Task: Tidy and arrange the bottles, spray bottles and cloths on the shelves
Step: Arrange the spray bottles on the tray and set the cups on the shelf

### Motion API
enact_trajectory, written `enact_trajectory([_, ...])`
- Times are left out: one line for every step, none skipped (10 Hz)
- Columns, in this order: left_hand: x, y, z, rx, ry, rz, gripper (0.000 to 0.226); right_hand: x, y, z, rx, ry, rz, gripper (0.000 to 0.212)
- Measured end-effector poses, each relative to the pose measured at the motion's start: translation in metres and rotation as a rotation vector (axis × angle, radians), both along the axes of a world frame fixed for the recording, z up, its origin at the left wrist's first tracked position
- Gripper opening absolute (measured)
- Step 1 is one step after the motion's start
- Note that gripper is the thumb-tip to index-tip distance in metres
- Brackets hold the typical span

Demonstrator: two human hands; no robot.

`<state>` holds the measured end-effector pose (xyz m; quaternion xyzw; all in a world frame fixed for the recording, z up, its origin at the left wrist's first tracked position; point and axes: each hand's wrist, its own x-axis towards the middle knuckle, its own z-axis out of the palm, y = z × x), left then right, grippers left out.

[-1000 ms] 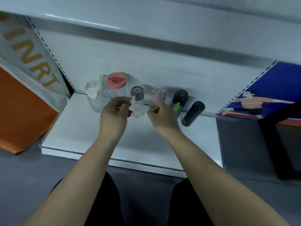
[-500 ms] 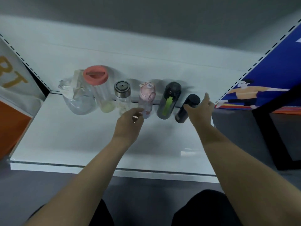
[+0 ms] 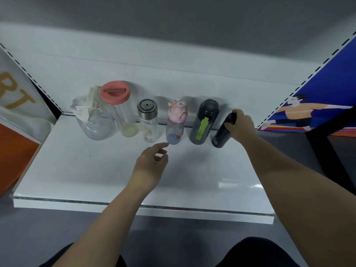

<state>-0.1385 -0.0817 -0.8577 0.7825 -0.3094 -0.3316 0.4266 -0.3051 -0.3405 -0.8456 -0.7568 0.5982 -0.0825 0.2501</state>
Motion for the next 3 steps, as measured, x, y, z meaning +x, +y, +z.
enact_trajectory([-0.001,0.004,-0.003,0.014,-0.007,-0.024,0.033,-0.001,0.004,0.003,0.058,0.006,0.022,0.066])
enact_trajectory([0.002,0.008,-0.003,0.036,-0.02,-0.032,0.034,-0.004,0.013,0.014,0.025,-0.003,-0.035,0.074])
enact_trajectory([0.003,0.009,0.002,0.031,-0.015,-0.026,0.035,0.003,0.043,0.031,-0.107,0.021,-0.054,0.063])
